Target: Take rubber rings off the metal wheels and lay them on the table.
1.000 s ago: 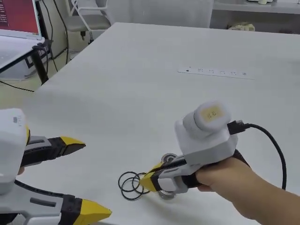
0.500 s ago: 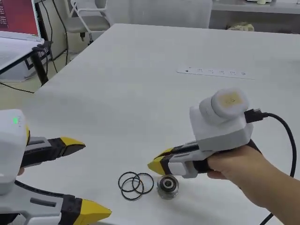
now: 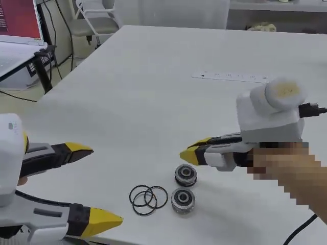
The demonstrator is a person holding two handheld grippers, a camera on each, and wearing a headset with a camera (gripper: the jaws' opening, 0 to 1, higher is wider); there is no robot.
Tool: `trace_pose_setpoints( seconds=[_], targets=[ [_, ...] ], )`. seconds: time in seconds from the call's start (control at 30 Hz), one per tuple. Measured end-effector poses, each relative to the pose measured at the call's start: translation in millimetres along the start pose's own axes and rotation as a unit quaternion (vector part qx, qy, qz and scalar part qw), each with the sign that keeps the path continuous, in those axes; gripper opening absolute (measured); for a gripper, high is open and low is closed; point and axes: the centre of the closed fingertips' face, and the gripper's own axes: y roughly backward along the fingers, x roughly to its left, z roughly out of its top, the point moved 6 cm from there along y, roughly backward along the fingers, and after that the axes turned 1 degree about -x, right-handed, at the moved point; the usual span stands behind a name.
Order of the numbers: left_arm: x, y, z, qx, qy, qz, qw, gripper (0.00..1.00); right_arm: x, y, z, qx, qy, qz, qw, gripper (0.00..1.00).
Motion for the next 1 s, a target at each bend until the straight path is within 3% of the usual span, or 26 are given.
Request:
trace_pose_setpoints(
  seconds=[0.17,0.37,0.53,0.73,0.87,1.0],
  targets=[
    [2.1,1.6,8.0,-0.015,-0.01,0.007,0.9998,0.78,-7.7,4.6,-1.7,-0.005,-0.007,-0.011,0.9999,0.13],
    [6.2,-1.6,23.3,-0.009,-0.057,0.01,0.9983,0.77,-13.9,5.2,-10.7,0.009,-0.002,-0.021,0.9997,0.14],
    [6.4,-6.1,48.6,-0.022,-0.089,-0.004,0.9958,0.78,-16.6,4.7,-17.5,0.02,0.004,-0.019,0.9996,0.14],
    [10.3,-17.2,88.8,-0.052,-0.133,-0.032,0.9892,0.78,-21.0,2.6,-26.5,0.037,0.008,-0.017,0.9991,0.16],
    [21.8,-35.3,110.0,-0.057,-0.17,-0.051,0.9825,0.78,-19.7,-0.9,-34.3,0.055,0.021,-0.004,0.9982,0.21],
    [22.2,-56.9,127.5,-0.07,-0.183,-0.071,0.9781,0.76,-18.6,-4.2,-43.0,0.071,0.036,0.004,0.9968,0.26]
  ],
)
